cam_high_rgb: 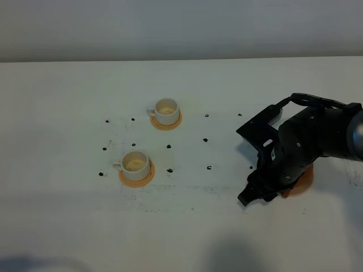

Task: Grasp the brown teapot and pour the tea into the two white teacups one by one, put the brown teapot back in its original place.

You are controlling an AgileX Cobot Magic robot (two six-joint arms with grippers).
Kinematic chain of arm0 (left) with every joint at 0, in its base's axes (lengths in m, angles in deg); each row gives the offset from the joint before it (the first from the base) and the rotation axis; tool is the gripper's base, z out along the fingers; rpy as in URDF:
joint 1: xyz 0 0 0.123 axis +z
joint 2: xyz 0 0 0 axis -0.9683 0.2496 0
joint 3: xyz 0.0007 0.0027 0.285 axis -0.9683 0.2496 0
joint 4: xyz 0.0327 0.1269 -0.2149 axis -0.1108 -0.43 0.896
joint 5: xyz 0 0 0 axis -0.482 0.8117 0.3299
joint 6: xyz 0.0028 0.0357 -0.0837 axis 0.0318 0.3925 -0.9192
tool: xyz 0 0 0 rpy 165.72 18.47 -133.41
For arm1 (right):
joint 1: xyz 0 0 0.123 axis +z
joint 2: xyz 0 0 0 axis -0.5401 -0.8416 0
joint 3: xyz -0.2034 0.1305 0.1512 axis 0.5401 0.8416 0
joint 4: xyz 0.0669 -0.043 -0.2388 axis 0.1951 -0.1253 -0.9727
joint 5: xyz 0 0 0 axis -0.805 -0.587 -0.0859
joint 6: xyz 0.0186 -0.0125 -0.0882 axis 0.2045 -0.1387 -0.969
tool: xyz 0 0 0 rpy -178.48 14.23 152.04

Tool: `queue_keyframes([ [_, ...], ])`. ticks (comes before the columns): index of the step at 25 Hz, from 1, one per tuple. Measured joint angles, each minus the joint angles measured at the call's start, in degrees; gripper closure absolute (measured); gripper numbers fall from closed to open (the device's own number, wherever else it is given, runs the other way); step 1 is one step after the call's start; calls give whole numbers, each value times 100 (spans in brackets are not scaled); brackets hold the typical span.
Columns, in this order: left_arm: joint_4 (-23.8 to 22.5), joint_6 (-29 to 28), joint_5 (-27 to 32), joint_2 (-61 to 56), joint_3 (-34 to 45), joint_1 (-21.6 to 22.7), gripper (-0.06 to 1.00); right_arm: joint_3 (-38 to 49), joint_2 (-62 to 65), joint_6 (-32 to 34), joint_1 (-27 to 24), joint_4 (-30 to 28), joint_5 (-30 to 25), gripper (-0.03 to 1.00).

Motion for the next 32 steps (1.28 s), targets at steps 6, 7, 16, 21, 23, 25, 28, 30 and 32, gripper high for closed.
queue_keyframes([
  [6, 0, 0, 0, 0, 0, 0, 37, 0, 0, 0, 0, 0, -221, 53],
  [7, 0, 0, 0, 0, 0, 0, 37, 0, 0, 0, 0, 0, -271, 53],
  [16, 0, 0, 0, 0, 0, 0, 37, 0, 0, 0, 0, -51, -558, 53],
  [21, 0, 0, 0, 0, 0, 0, 37, 0, 0, 0, 0, -134, -756, 53],
  [23, 0, 0, 0, 0, 0, 0, 37, 0, 0, 0, 0, -143, -767, 53],
  [25, 0, 0, 0, 0, 0, 0, 37, 0, 0, 0, 0, -143, -769, 53],
  [28, 0, 0, 0, 0, 0, 0, 37, 0, 0, 0, 0, -118, -783, 53],
  [30, 0, 0, 0, 0, 0, 0, 37, 0, 14, 0, 19, -78, -801, 53],
  [32, 0, 0, 0, 0, 0, 0, 37, -48, 67, 0, 90, 9, -851, 53],
])
